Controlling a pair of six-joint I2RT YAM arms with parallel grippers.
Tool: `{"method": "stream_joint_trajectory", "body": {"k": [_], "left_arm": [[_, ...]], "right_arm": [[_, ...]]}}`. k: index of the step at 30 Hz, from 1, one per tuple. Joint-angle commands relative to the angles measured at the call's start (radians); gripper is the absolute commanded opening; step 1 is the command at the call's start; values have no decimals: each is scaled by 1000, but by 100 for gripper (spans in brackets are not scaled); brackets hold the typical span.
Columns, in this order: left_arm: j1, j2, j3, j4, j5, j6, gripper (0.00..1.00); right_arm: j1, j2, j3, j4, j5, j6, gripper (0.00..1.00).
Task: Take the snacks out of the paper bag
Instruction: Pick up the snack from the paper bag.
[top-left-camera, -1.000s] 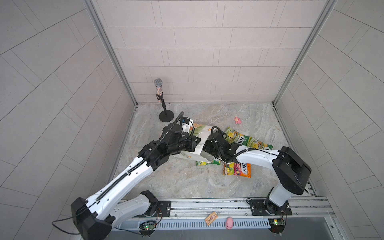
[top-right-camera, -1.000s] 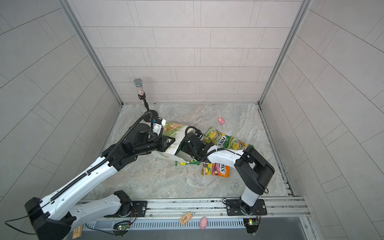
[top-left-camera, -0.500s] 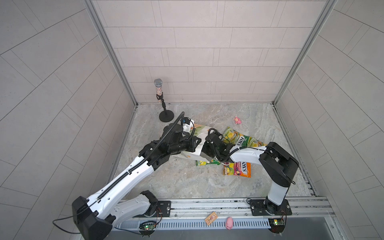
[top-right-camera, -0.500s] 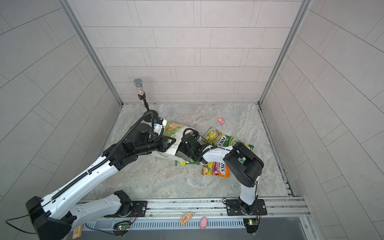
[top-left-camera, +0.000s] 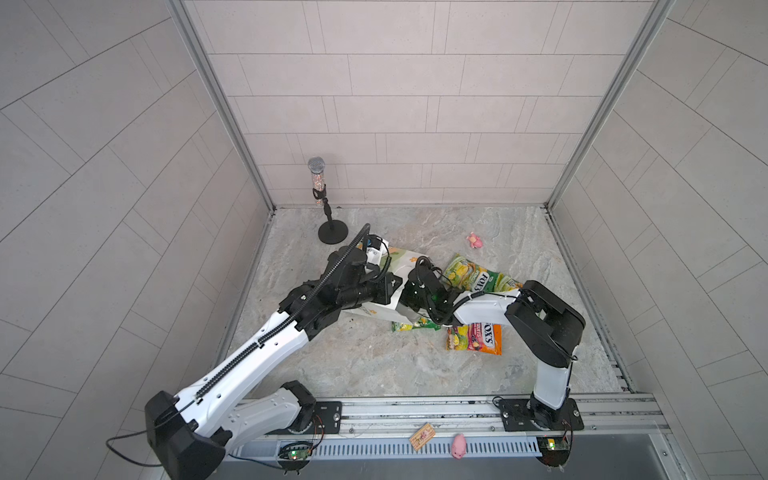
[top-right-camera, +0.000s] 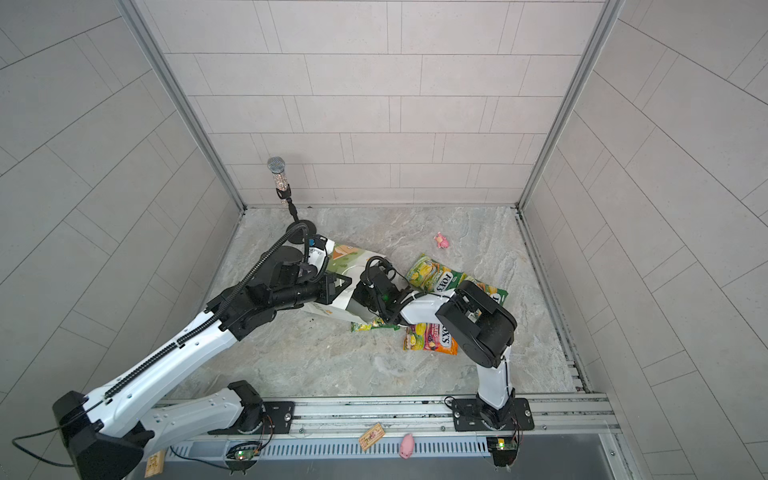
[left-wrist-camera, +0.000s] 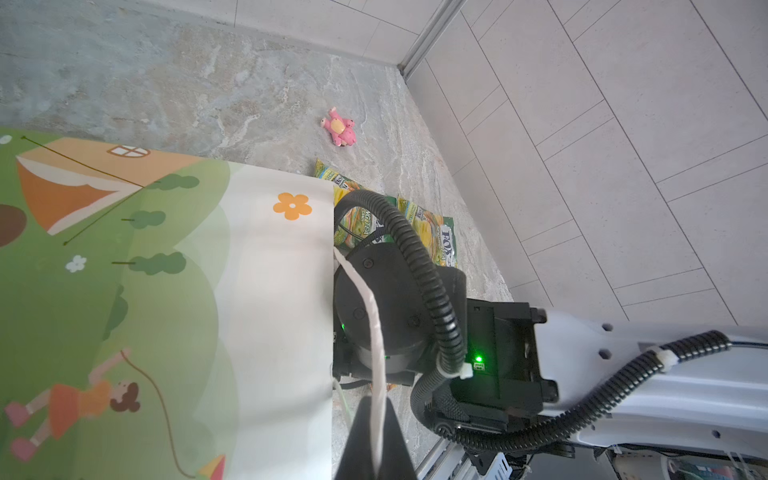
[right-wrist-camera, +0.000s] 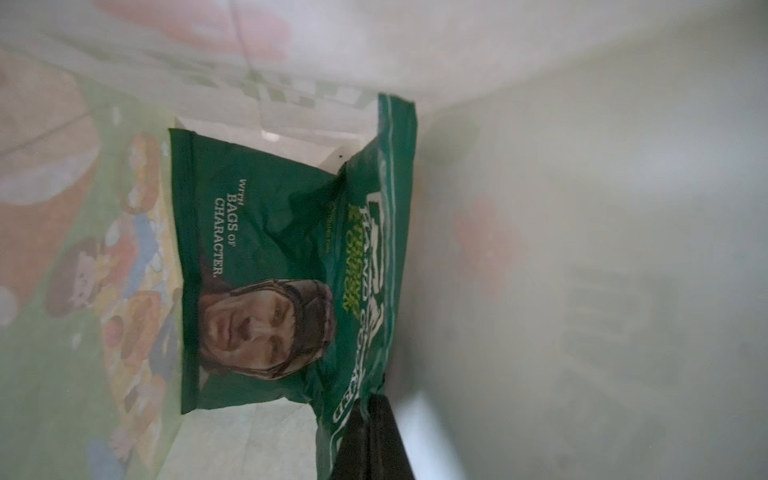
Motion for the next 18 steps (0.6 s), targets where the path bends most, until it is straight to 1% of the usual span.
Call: {"method": "stream_joint_trajectory", "body": {"k": [1,9,12,16,18], "left_arm": [[-5,-27,27,-47,-39,41,0],[-5,-52,36,-127,-119,96,0],[-5,-57,37,-137,-135,100,0],[-5,-59,37,-139,-139,104,0],[-5,-56,37,-139,-138,105,0]], "right_arm": [[-3,-46,-28,4,2,-33,0],[-32,-215,-67,-126,-8,-156,0],[-41,-281,-78,-195,9,-194,0],[-62,-350,-113,-207,2,-225,0],[-81,-367,-117,-203,-33,-238,0]]}}
